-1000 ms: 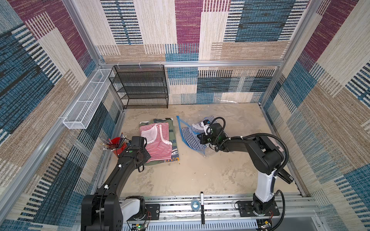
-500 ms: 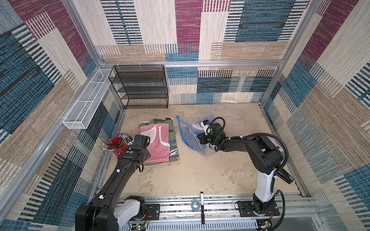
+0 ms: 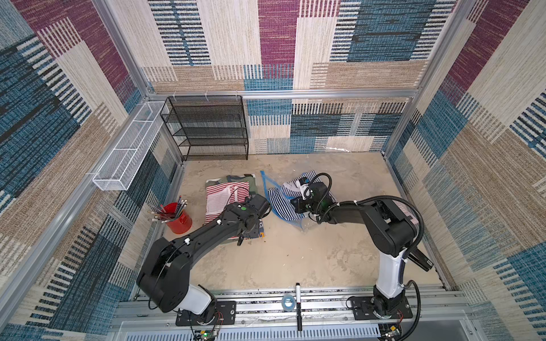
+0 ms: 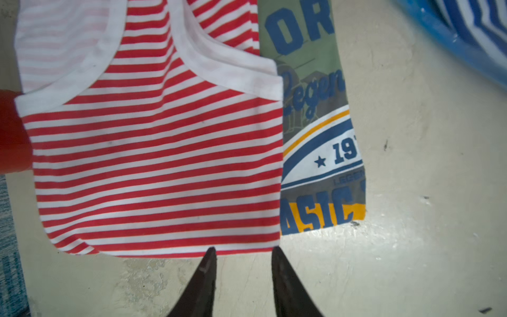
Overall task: Take the tank top out of the vacuum bag
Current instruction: Adjust the tank top.
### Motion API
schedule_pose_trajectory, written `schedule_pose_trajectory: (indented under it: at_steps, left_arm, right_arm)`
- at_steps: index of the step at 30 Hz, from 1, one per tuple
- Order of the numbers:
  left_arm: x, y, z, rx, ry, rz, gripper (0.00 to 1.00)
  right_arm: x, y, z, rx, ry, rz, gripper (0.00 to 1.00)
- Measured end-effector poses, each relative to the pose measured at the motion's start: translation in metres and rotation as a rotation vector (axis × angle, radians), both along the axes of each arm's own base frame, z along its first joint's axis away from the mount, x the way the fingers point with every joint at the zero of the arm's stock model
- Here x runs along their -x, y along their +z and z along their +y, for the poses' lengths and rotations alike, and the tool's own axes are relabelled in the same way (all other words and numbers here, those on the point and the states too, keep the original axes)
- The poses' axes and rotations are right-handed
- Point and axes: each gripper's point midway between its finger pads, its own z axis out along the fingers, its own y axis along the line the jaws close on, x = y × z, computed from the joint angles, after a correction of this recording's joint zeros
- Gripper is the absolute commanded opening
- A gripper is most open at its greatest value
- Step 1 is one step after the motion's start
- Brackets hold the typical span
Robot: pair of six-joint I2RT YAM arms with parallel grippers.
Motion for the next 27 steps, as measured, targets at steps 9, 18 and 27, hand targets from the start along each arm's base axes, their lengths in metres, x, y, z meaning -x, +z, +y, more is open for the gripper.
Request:
schedule_pose_trajectory:
  at_steps: [9,18,27]
  left_arm:
    - [-0.012,-0.022,-0.001,-0.155,-0.030,0.055,0.37]
    - [-0.020,-0.027,0.010,-0.271,-0.021,0.071,0.00]
    - [-0.021,0.002,0.006,-0.174,0.003,-0.020,0.00]
  right_arm:
    - [0.000,0.000,0.000,0.000,0.000,0.000,0.00]
    - [0.000,0.000,0.000,0.000,0.001,0.001,0.00]
    - [0.000,0.002,0.002,-0.004,0.007,0.002,0.00]
